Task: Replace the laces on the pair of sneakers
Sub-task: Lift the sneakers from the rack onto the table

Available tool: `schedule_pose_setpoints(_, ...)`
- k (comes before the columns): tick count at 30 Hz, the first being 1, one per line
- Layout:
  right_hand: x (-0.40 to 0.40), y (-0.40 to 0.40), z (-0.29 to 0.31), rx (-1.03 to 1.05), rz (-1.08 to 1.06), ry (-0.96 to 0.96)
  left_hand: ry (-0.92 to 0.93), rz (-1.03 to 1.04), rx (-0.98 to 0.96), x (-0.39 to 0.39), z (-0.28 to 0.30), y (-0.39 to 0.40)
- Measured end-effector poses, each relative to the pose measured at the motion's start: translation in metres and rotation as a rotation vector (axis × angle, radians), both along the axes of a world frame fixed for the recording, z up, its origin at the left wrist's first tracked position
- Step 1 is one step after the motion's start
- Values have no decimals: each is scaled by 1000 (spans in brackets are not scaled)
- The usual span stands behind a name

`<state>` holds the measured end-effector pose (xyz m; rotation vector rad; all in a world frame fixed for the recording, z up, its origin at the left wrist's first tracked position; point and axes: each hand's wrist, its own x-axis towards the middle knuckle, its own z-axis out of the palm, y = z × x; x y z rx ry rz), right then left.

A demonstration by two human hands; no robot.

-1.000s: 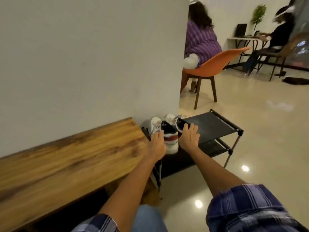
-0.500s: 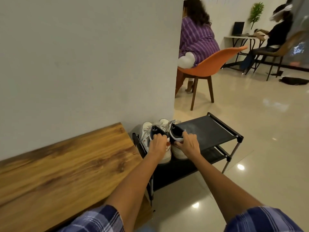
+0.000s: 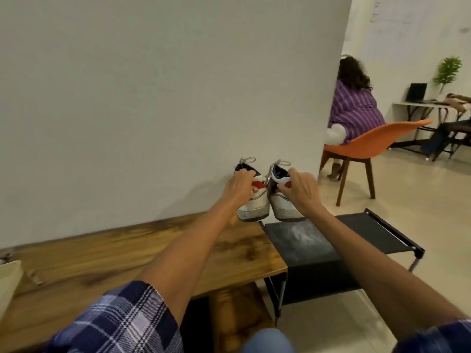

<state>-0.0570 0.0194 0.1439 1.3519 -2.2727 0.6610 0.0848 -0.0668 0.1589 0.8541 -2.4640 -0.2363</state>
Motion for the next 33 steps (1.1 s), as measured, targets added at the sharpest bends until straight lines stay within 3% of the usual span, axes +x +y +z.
schedule_pose_setpoints(5,80,-27,-13,-1,129,-78,-74,119,4,101,-11,-13)
schedule_pose_setpoints(11,165,-54,-79,160,223,-155,-180,251,100,181,-79,-29)
schedule_pose_setpoints(16,204,-64,-138,214,242,-252,-237,267,81,195,-142,-29)
schedule_pose_setpoints(22,205,-79,-121,270,138,-152,-277,166,105,195,-133,-48)
schedule_pose_setpoints(25,211,-94,-103,119,175,-45,-103,101,178,211,-123,-59)
schedule_pose_setpoints(28,225,-117,-85,216,261,-103,192,209,185,231,-117,-72)
schedule_pose_setpoints(30,234,-131,-84,367,220,-168,201,274,171,240,-119,-85)
schedule_pose_setpoints(33,237,-144,-94,476,163,-249,73,337,155,247,-126,-99)
